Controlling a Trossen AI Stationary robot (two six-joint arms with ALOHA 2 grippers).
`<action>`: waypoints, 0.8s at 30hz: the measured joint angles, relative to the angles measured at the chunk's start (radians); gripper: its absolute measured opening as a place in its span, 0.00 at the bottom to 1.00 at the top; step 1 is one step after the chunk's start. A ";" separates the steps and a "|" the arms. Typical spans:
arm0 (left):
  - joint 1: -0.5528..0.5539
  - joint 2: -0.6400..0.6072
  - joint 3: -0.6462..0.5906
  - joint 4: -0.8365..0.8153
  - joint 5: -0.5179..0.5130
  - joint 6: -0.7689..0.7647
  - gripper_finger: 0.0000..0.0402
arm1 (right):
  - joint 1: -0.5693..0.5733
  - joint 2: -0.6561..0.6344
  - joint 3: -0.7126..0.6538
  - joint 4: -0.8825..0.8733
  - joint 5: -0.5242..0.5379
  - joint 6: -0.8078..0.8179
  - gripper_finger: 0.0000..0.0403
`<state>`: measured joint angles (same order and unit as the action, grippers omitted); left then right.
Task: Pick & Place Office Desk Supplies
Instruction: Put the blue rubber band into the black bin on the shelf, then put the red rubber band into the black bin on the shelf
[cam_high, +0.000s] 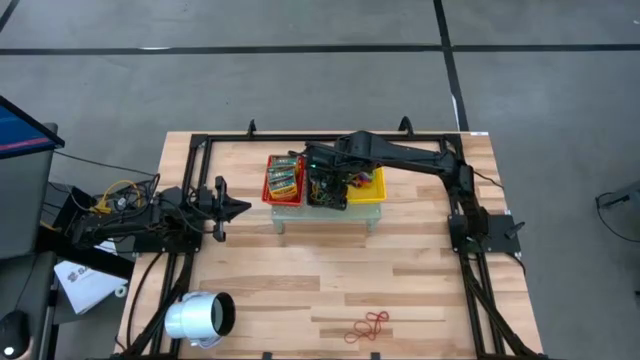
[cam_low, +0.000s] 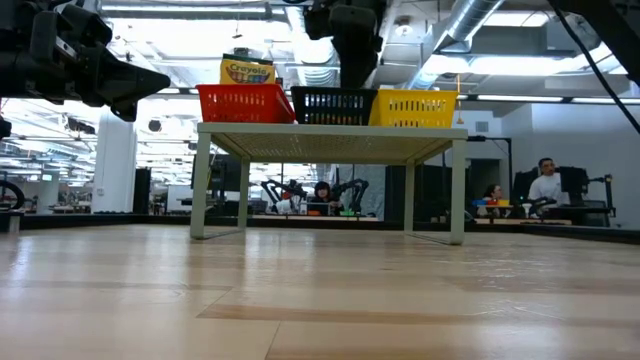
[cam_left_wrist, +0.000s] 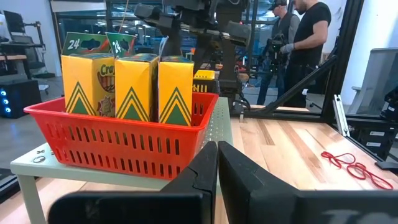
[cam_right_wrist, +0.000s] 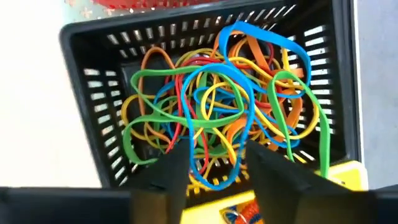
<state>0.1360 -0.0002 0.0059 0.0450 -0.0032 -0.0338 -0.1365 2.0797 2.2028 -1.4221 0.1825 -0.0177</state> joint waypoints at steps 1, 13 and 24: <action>0.000 0.000 0.000 0.000 0.000 0.000 0.02 | 0.004 -0.006 0.000 -0.001 -0.001 0.000 0.38; 0.000 0.000 0.000 0.001 0.000 0.000 0.02 | 0.065 -0.064 0.000 0.008 -0.002 0.014 0.62; 0.000 0.000 0.000 0.000 0.000 0.000 0.02 | 0.296 -0.082 -0.051 -0.121 -0.107 0.318 0.61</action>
<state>0.1356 -0.0002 0.0059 0.0452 -0.0032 -0.0341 0.1595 1.9980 2.1523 -1.5434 0.0760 0.3000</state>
